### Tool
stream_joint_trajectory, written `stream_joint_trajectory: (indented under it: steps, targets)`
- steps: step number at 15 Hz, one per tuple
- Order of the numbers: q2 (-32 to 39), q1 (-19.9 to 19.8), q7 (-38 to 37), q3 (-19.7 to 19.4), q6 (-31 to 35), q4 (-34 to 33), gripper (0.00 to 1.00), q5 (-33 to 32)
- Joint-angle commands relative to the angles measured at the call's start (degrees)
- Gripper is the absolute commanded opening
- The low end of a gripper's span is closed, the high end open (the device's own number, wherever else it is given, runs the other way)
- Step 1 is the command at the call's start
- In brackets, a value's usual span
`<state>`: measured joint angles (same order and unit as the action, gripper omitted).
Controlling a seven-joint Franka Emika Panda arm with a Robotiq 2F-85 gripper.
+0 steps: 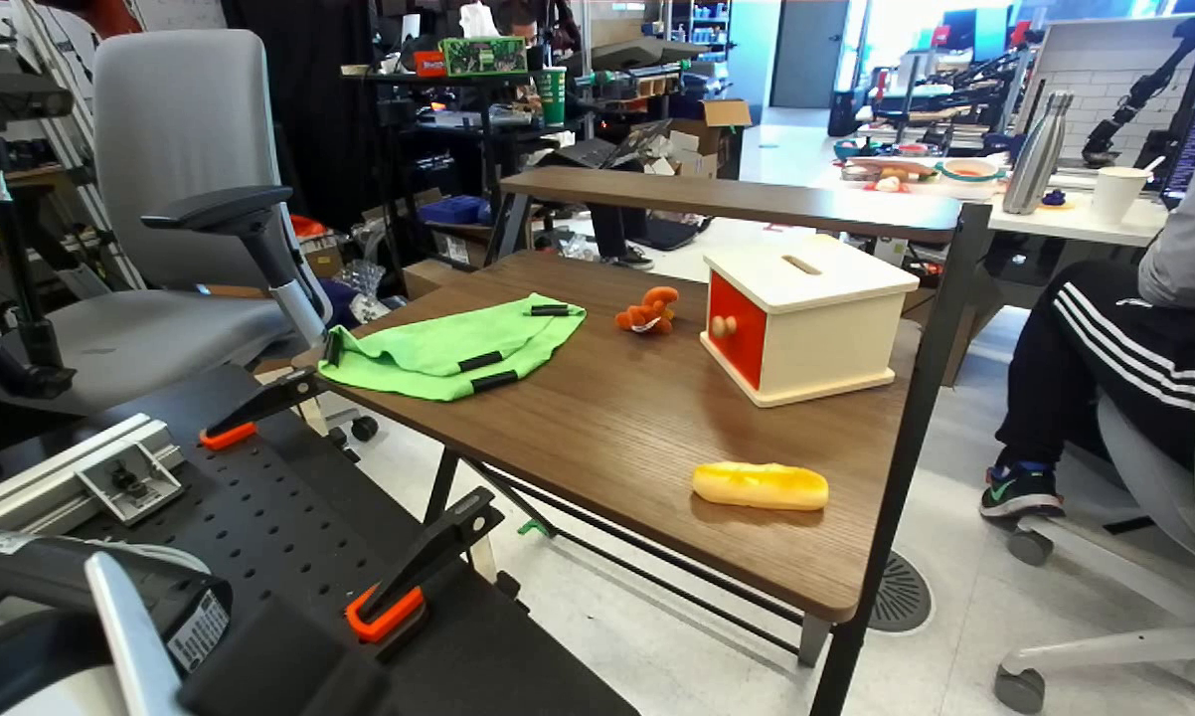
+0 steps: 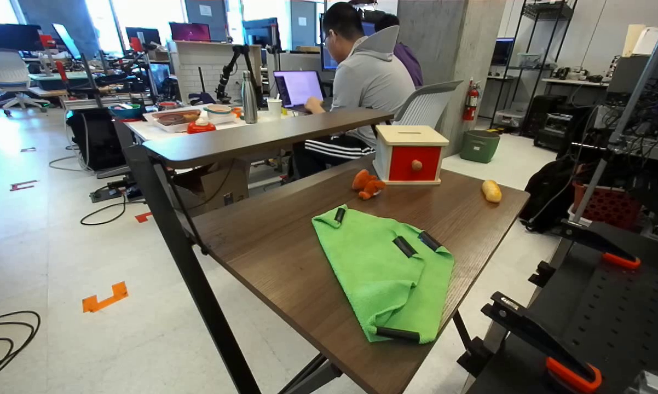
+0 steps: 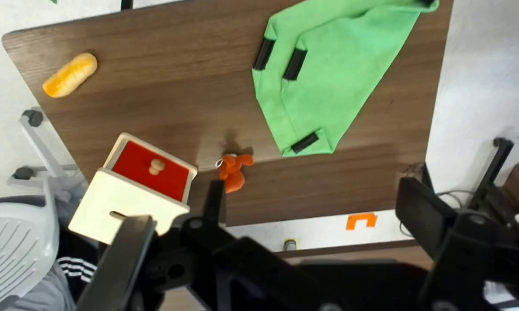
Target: Pull open the small drawer
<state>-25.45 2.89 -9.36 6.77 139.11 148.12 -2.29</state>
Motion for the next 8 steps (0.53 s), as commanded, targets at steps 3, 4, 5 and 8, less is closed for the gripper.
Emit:
stream_joint_trajectory:
  steps: [3, 4, 5, 8]
  targets:
    - [11.69, -6.52, -9.13, 1.01, 14.01, -2.79, 1.0, -5.3]
    - [13.81, -7.38, -10.52, 0.88, 15.06, -3.74, 1.0, -5.66]
    - [16.28, -8.28, -11.67, 0.55, 15.75, -5.13, 1.0, -6.01]
    - [23.25, -9.04, -14.67, -1.02, 15.77, -9.9, 1.0, -5.84]
